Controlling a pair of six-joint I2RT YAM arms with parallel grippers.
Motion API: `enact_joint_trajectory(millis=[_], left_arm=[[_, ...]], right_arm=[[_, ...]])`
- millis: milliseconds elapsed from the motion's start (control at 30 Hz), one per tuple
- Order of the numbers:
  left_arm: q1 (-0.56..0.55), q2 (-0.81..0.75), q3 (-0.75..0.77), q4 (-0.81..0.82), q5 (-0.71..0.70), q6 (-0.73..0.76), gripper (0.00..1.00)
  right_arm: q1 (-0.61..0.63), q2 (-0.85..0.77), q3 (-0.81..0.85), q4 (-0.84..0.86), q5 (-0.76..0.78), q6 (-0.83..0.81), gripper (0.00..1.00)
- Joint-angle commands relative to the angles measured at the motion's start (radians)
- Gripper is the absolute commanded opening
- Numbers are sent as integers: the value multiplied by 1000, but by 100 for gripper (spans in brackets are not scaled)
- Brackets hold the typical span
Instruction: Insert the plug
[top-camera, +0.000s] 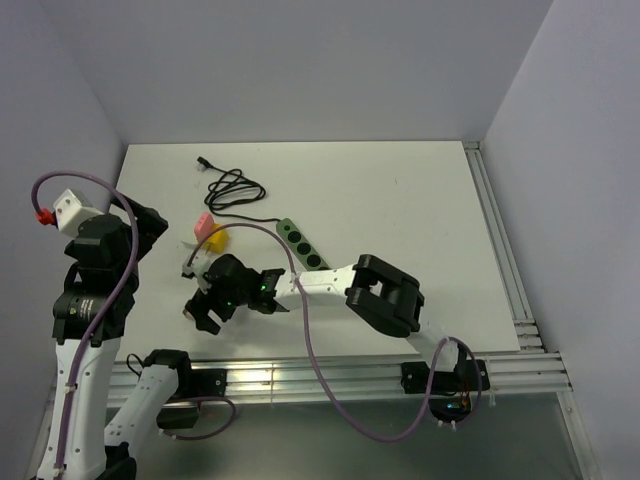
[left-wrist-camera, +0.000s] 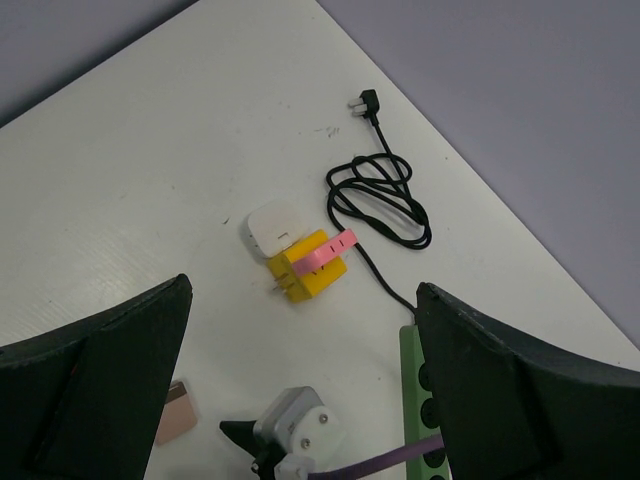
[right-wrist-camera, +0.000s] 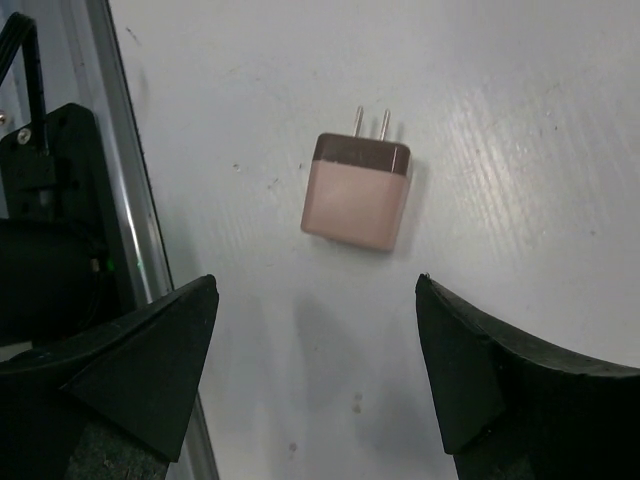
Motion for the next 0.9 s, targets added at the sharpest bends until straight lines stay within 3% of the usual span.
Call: enact_joint_trajectory(millis=[0, 367, 733, 867], left_arm=[[-8, 1, 19, -7, -26, -20, 100], [-8, 1, 6, 11, -6, -17, 100], [-6, -7, -13, 22, 6, 6, 99], [-8, -10, -20, 28, 20, 12, 100]], right_arm=[[-5, 52, 71, 65, 35, -46, 86], [-5, 175, 217, -12, 69, -92, 84], [7, 190, 213, -39, 104, -114, 66], [12, 206, 230, -56, 130, -121, 56]])
